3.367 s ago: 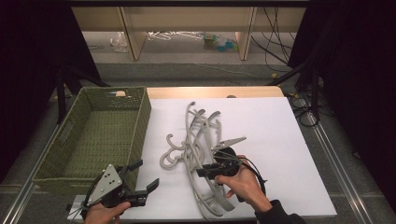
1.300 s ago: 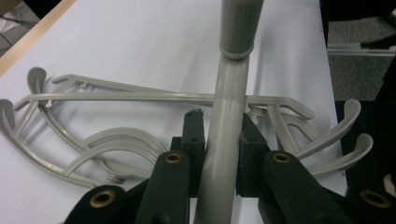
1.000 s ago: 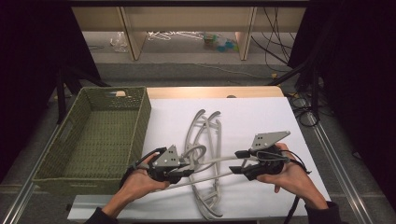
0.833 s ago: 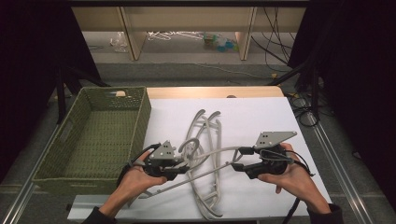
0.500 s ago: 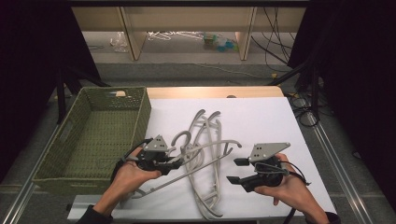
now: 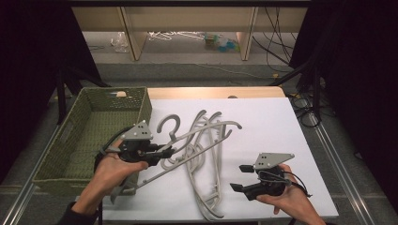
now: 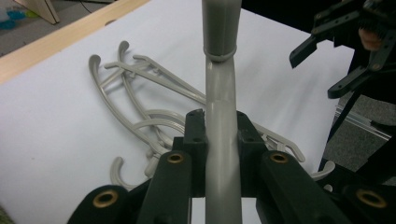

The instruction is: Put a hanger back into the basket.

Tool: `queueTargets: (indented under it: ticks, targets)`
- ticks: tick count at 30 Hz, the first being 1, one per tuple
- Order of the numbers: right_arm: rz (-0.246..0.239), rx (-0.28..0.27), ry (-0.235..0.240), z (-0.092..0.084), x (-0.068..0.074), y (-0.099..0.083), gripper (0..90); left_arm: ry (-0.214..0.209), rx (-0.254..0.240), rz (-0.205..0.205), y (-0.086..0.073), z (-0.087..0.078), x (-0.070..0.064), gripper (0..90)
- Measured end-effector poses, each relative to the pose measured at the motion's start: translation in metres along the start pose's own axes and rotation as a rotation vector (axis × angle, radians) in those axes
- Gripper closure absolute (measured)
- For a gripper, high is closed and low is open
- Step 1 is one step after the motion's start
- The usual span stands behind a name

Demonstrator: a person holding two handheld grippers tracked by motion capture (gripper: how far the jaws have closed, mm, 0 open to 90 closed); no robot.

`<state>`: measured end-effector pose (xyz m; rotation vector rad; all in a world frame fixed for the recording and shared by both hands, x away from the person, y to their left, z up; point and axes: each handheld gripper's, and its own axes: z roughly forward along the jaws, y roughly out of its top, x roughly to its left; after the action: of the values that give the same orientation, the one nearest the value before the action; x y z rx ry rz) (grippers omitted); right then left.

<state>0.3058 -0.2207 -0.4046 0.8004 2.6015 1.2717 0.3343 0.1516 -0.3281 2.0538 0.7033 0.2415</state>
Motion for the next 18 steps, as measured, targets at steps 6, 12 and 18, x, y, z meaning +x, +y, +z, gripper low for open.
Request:
queueTargets:
  ticks: [6,12,18]
  targets:
    - [-0.001,0.006,0.012,0.003,0.001,-0.004,31.0,0.011,-0.017,-0.02,0.012,-0.02,0.01,78.7]
    - [0.005,0.012,0.026,0.004,0.0,-0.005,31.0,0.077,-0.04,-0.037,0.023,-0.052,0.029,78.7]
    - [0.021,0.014,0.043,0.006,-0.001,-0.006,30.8,0.202,-0.047,-0.069,0.018,-0.084,0.064,78.8]
